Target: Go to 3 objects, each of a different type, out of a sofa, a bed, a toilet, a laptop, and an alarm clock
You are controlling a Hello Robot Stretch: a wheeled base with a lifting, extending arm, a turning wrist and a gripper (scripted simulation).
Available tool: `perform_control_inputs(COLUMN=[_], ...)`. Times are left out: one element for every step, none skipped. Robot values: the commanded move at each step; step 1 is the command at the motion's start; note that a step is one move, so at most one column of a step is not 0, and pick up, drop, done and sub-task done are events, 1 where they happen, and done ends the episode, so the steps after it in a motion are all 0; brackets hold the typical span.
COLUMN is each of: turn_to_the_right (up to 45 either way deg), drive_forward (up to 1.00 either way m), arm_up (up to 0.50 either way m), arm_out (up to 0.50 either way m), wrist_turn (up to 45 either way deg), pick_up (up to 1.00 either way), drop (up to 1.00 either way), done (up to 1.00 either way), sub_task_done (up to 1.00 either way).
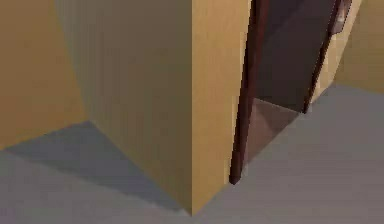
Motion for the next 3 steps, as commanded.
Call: perform_control_inputs(turn_to_the_right=[45.0, 12.0, 0.0], drive_forward=[0.00, 0.00, 1.00], arm_up=[0.00, 0.00, 0.00], arm_out=[0.00, 0.00, 0.00], wrist_turn=[0.0, 0.0, 0.0], pick_up=[0.00, 0.00, 0.00], drop=[0.00, 0.00, 0.00], done=[0.00, 0.00, 0.00], sub_task_done=[0.00, 0.00, 0.00])
